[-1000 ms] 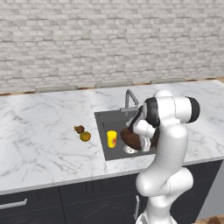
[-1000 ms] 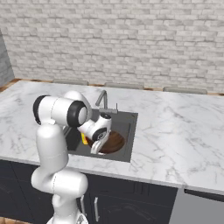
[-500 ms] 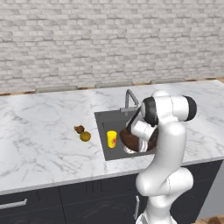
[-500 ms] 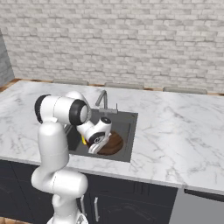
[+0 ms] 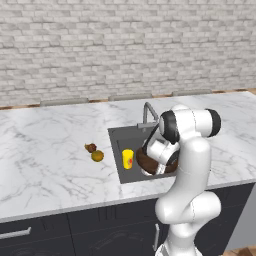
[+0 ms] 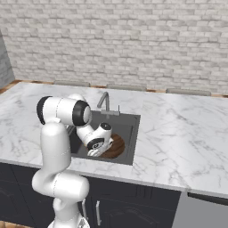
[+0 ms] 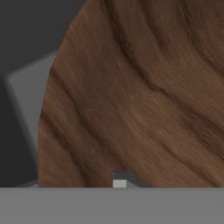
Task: Remove the pear and orange from the sink. Then move the bowl and cup from the counter to the sink for washing.
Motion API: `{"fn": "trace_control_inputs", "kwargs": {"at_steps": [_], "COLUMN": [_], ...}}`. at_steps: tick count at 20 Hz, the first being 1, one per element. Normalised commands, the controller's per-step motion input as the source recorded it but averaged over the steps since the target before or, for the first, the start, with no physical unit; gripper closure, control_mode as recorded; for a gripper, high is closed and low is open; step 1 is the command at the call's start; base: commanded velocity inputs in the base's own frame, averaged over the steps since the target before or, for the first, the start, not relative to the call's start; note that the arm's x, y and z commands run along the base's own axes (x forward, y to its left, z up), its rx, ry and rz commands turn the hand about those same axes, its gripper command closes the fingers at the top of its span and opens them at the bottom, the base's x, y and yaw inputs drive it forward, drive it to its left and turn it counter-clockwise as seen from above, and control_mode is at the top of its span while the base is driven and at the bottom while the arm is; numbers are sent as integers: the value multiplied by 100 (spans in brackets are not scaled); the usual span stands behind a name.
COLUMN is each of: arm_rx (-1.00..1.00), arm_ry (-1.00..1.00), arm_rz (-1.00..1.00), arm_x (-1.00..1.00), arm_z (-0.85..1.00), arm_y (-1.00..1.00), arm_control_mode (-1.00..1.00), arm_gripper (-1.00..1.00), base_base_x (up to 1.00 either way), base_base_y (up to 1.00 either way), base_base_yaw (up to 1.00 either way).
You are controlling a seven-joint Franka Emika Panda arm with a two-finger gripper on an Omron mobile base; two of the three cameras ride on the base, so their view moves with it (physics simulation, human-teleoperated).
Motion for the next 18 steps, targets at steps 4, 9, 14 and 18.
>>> {"fn": "trace_control_inputs", "kwargs": {"at_steps": [4, 9, 14, 18], "arm_rx": [0, 0, 0, 0], "arm_ry": [0, 0, 0, 0], "arm_rz": [-18, -17, -16, -15], "arm_x": [14, 16, 18, 20], "arm_z": [-8, -5, -2, -4], "arm_y": [5, 5, 4, 1], "arm_control_mode": [-100, -100, -100, -100], "arm_gripper": [100, 100, -100, -100], "base_base_x": [0, 0, 0, 0], "base_base_y": [0, 0, 0, 0], "base_base_yaw": [0, 0, 0, 0]}}
